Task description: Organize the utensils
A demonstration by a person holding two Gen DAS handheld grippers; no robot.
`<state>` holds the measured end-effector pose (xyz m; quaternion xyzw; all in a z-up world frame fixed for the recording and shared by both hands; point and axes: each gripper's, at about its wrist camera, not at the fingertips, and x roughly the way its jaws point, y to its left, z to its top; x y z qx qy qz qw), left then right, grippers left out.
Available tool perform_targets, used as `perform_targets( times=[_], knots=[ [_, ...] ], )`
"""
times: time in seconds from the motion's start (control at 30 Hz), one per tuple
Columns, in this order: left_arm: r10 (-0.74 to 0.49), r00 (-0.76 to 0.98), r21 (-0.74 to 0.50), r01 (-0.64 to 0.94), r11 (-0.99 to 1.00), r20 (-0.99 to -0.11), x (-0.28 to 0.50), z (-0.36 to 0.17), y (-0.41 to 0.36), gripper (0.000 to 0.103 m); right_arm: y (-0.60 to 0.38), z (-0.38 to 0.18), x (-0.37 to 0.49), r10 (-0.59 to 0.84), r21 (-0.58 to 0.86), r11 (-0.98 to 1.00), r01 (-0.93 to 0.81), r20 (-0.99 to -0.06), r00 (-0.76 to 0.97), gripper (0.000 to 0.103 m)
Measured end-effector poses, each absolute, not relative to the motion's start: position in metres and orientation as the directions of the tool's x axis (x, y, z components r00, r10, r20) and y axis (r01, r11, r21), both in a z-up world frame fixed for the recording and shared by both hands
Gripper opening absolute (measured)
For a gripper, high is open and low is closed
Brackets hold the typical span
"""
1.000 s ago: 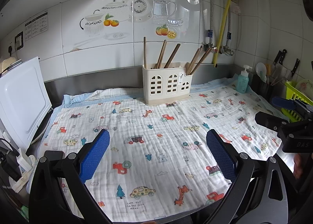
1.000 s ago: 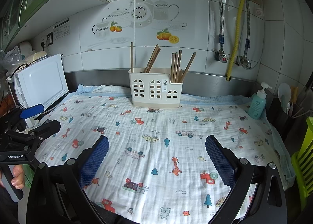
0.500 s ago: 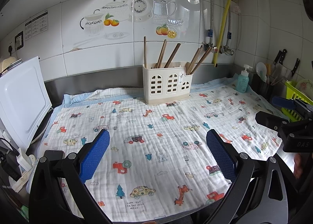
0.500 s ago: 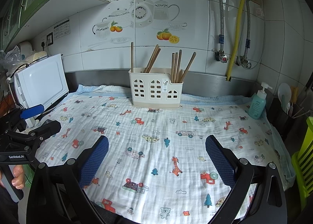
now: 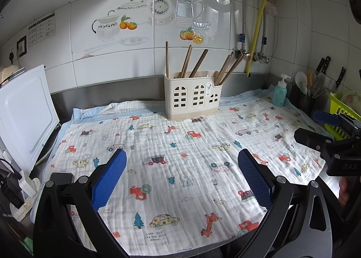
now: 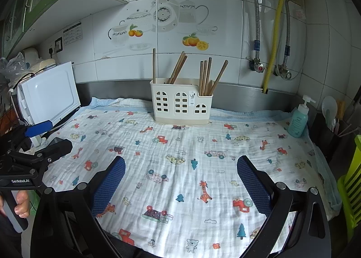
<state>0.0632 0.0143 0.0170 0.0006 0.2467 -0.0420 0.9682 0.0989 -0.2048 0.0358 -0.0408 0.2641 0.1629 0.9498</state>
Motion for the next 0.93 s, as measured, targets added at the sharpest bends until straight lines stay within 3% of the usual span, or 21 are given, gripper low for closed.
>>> perform_targets(
  times=[0.93],
  knots=[
    [-0.076,0.864,-0.024,0.074,0.997,-0.497,0.0687,0.0120,0.0129,0.098,-0.2031,0.0344,0.0986,0.292,0.011,0.942,-0.335,-0.515,0.806,0.096]
  ],
)
